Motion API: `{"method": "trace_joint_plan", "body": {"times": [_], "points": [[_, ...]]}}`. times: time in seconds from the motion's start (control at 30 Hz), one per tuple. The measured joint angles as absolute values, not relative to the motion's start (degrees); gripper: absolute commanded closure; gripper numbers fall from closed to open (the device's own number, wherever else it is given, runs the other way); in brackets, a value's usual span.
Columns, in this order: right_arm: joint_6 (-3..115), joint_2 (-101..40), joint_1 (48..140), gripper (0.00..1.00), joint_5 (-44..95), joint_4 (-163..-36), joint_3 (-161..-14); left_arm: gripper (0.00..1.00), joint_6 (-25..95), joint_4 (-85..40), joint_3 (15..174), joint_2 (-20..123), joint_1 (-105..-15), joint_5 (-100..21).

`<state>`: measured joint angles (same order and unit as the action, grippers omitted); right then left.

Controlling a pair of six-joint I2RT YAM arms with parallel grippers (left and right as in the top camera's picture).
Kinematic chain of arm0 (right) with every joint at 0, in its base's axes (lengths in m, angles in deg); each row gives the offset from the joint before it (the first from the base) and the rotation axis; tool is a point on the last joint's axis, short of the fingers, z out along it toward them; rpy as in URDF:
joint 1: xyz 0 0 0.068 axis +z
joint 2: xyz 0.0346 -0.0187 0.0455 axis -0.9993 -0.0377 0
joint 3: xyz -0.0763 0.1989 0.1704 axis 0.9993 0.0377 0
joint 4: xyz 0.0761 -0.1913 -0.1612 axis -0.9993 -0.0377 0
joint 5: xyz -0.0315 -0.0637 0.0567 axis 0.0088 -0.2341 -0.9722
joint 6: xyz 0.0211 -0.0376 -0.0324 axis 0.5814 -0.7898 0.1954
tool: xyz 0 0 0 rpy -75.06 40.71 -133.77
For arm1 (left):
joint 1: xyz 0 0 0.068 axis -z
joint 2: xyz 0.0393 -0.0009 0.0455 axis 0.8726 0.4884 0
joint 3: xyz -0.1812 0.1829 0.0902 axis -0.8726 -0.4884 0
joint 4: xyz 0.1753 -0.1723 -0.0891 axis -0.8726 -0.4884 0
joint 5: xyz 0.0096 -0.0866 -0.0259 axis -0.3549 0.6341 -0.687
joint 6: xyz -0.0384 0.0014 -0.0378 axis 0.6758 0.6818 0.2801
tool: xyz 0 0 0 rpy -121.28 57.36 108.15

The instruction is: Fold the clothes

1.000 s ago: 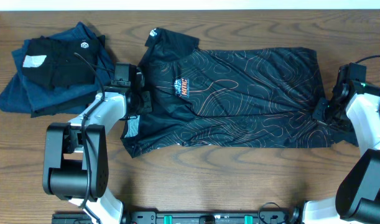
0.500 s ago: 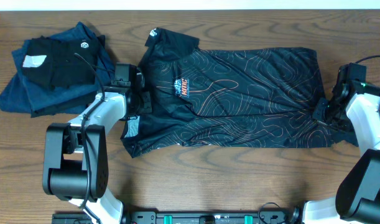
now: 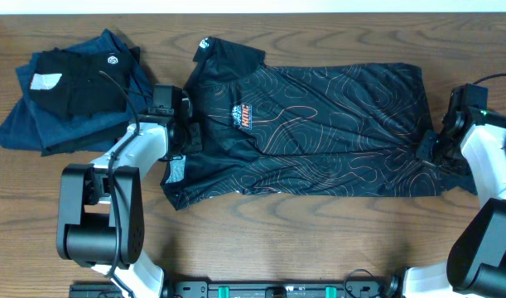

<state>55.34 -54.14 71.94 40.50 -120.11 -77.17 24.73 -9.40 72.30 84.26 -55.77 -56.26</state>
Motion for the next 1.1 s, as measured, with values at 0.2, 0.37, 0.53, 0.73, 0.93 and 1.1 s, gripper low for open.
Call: {"method": "trace_joint_plan", "body": {"times": [0.2,0.37,0.53,0.73,0.93,1.1], "points": [[55.34,-54.11,71.94,0.86,40.5,-120.13,-77.17,0.81,24.73,-9.42,72.3,84.26,-55.75,-56.67],[55.34,-54.14,71.94,0.86,40.5,-120.13,-77.17,0.81,24.73,-9.68,72.3,84.13,-55.75,-57.02],[55.34,-54.11,71.94,0.87,40.5,-120.13,-77.17,0.81,24.73,-9.9,72.28,83.37,-55.77,-57.06],[55.34,-54.14,71.94,0.86,40.5,-120.11,-77.17,0.81,24.73,-10.68,72.28,82.12,-55.75,-57.04],[55.34,-54.11,71.94,0.86,40.5,-120.15,-77.17,0.81,24.69,-10.97,72.28,82.12,-55.75,-57.24],[55.34,-54.14,71.94,0.87,40.5,-120.41,-77.17,0.81,24.58,-10.55,72.28,82.12,-55.77,-58.31]]}}
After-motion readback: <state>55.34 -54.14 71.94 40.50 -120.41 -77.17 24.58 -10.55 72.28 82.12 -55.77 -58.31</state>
